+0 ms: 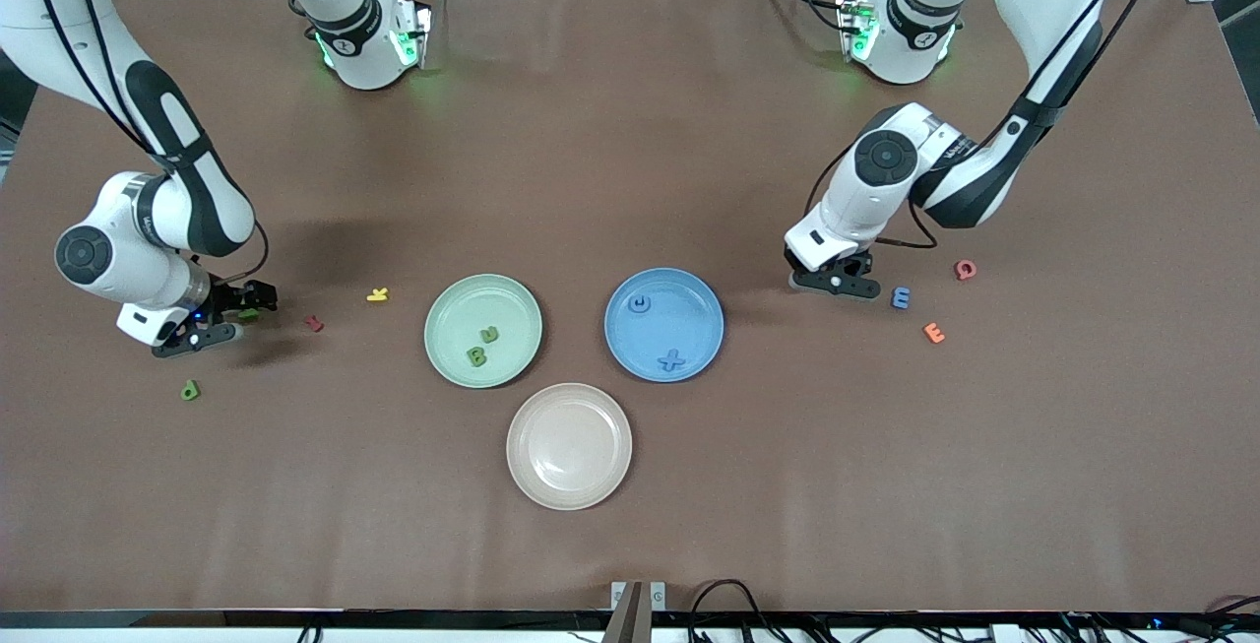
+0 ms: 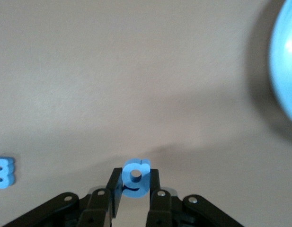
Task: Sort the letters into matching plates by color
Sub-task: 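Release the g with the left gripper while the right gripper grasps the N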
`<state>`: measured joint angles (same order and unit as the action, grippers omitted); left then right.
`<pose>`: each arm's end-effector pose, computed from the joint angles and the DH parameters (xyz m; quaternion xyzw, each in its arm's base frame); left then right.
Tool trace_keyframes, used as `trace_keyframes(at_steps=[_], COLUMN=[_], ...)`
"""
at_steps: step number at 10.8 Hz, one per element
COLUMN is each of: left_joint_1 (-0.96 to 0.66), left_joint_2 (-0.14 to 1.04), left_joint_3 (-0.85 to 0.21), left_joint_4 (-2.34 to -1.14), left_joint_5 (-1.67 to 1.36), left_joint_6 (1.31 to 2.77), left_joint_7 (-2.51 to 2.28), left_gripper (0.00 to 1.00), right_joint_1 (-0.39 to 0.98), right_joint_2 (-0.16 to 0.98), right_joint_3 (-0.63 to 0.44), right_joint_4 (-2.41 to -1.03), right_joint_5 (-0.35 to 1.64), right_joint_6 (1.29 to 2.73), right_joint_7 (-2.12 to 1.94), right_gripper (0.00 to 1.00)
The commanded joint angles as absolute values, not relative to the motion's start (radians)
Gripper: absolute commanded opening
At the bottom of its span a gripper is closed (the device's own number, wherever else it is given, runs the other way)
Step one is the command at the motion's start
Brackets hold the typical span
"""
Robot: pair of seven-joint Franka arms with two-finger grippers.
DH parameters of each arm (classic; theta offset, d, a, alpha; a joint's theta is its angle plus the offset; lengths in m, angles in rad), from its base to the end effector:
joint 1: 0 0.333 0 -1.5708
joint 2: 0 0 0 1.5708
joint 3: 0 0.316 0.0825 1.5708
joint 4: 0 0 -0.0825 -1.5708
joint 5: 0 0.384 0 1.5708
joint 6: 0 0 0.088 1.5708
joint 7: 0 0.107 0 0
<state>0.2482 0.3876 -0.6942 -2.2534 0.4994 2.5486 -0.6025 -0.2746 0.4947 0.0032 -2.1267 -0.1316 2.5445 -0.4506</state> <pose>0.4826 -0.2436 0.2310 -0.9937 0.1088 -0.0270 0.0058 0.5443 -0.1497 0.1663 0.9882 0.1446 -0.0479 0.0184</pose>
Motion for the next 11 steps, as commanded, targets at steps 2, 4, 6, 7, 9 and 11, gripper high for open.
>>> trace_keyframes(at_steps=[2,4,6,7,9,11], left_joint_1=[0.171,0.111,0.057,0.045,0.02,-0.026], left_joint_2=[0.448,0.507,0.567,0.587,0.636,0.699], left_joint_3=[-0.746,-0.744,-0.742,-0.741,-0.741,-0.729], left_joint_4=[-2.105,-2.005,-1.919,-1.886,-1.81,-1.743], left_joint_5=[0.408,0.376,0.376,0.376,0.377,0.379], left_joint_6=[2.534,2.534,2.534,2.534,2.534,2.534], left_joint_7=[-0.715,-0.768,-0.827,-0.834,-0.853,-0.854], left_gripper=[0.0,0.0,0.0,0.0,0.0,0.0], right_joint_1=[-0.322,-0.321,-0.321,-0.321,-0.319,-0.321], right_joint_2=[0.433,0.433,0.434,0.434,0.434,0.434], right_joint_3=[0.026,0.026,0.026,0.026,0.026,0.026], right_joint_4=[-2.214,-2.214,-2.214,-2.214,-2.214,-2.214], right_joint_5=[-0.149,-0.15,-0.152,-0.153,-0.163,-0.166], right_joint_6=[2.6,2.611,2.614,2.614,2.614,2.614], right_joint_7=[-0.508,-0.52,-0.528,-0.528,-0.528,-0.529], right_gripper=[1.0,0.85,0.69,0.59,0.44,0.35])
